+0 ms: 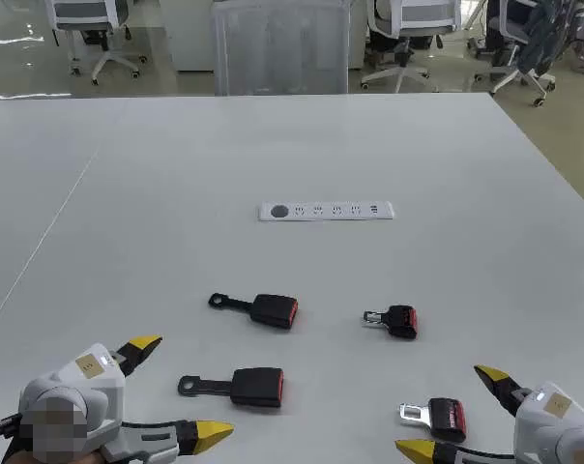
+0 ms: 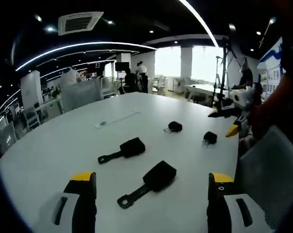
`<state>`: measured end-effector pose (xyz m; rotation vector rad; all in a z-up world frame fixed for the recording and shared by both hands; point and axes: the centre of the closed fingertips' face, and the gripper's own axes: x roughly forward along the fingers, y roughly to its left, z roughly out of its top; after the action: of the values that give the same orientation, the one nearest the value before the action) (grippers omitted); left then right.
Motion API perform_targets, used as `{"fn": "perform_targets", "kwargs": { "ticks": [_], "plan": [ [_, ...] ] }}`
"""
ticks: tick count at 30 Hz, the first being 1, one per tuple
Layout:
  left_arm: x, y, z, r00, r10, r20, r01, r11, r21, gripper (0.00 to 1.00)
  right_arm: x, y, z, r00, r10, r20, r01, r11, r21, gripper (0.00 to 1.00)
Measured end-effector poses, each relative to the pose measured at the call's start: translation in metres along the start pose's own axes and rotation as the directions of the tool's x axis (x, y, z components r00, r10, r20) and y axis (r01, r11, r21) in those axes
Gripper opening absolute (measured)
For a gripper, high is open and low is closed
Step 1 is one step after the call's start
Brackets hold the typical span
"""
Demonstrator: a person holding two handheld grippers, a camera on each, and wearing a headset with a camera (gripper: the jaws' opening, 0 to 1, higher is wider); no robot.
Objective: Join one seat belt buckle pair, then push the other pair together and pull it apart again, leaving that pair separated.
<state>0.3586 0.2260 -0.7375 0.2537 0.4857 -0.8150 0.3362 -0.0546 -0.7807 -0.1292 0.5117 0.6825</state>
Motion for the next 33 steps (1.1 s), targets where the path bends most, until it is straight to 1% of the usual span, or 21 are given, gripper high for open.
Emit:
{"fn": "perform_targets", "kwargs": {
  "ticks": [6, 9, 11, 18, 27, 33],
  "plan": [
    [-0.0009, 0.0001, 0.0000, 1.0000, 0.002, 0.005, -0.002, 1.000, -0.005, 0.95, 0.0007, 0.0014, -0.0003, 1.0000, 0.005, -0.003, -0.005, 1.000, -0.002, 0.99],
    [-0.0016, 0.0003, -0.0002, 1.0000, 0.005, 0.007, -0.005, 1.000, -0.009, 0.95, 0.0009, 0.0047, -0.0013, 0.9997, 0.022, -0.002, -0.022, 1.000, 0.009, 0.99],
    [-0.0020, -0.0001, -0.0003, 0.9999, 0.005, 0.009, -0.005, 1.000, -0.012, 0.95, 0.0000, 0.0052, -0.0023, 0.9998, 0.018, -0.008, -0.018, 1.000, -0.004, 0.99],
    [-0.0031, -0.0023, -0.0012, 1.0000, 0.000, 0.008, 0.000, 1.000, -0.013, 0.95, -0.0010, 0.0051, -0.0045, 0.9998, 0.014, -0.012, -0.014, 1.000, 0.001, 0.99],
    [-0.0030, -0.0021, -0.0022, 1.0000, -0.002, 0.007, 0.002, 1.000, -0.015, 0.95, -0.0014, 0.0040, -0.0057, 0.9998, 0.012, -0.013, -0.012, 1.000, 0.001, 0.99],
    [-0.0018, -0.0011, -0.0013, 1.0000, -0.002, 0.007, 0.002, 1.000, -0.013, 0.95, -0.0011, 0.0027, -0.0034, 0.9999, 0.009, -0.007, -0.009, 1.000, 0.000, 0.99]
  ]
}}
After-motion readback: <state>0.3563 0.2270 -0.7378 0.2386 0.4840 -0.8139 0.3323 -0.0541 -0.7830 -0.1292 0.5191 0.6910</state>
